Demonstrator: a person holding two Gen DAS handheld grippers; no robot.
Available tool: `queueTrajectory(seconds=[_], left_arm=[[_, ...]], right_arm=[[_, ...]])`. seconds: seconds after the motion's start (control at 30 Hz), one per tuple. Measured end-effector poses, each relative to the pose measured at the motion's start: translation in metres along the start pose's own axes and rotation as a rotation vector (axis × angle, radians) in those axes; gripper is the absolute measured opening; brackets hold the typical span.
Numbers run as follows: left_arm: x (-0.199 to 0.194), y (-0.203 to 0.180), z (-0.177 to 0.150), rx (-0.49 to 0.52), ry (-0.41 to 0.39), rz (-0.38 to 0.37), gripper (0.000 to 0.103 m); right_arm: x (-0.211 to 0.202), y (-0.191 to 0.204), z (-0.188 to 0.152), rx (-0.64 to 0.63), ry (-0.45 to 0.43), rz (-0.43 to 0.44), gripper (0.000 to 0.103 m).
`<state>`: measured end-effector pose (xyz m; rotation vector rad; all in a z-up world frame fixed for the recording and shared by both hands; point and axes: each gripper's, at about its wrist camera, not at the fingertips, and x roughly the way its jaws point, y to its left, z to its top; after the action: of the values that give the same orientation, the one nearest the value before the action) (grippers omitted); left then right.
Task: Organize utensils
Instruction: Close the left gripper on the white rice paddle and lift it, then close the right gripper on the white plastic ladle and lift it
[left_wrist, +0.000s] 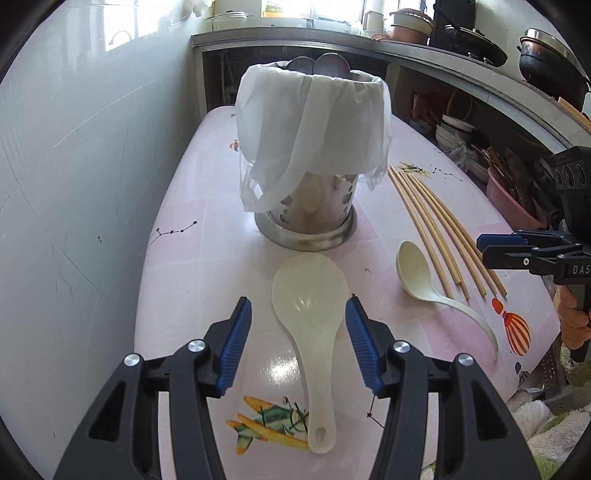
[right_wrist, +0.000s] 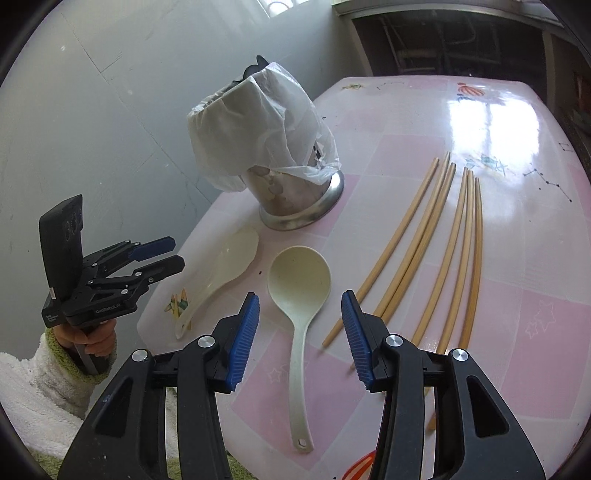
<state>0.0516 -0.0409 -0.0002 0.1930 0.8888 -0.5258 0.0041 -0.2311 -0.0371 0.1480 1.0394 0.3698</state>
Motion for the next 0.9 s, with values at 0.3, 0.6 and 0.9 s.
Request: queueTrajectory(seconds=[0.3,0.6,0.9], left_arm=[[0.050,0.017,0.020,0.038,0.106,-0.072,0.051],[0.079,0.018,0.027,0.108,0.170,-0.086,0.051],[0.082,0.000,0.023,0.193,0.158,-0.047,0.051]], right_arm=[[0.017,-0.013,0.016,0.009,0.006,0.036,0.045],[0.034,-0.021,0.024,0.026,0.028,0.058,0.045],[0.044,-0.023,0.026,0.029,0.039,0.069,0.045]])
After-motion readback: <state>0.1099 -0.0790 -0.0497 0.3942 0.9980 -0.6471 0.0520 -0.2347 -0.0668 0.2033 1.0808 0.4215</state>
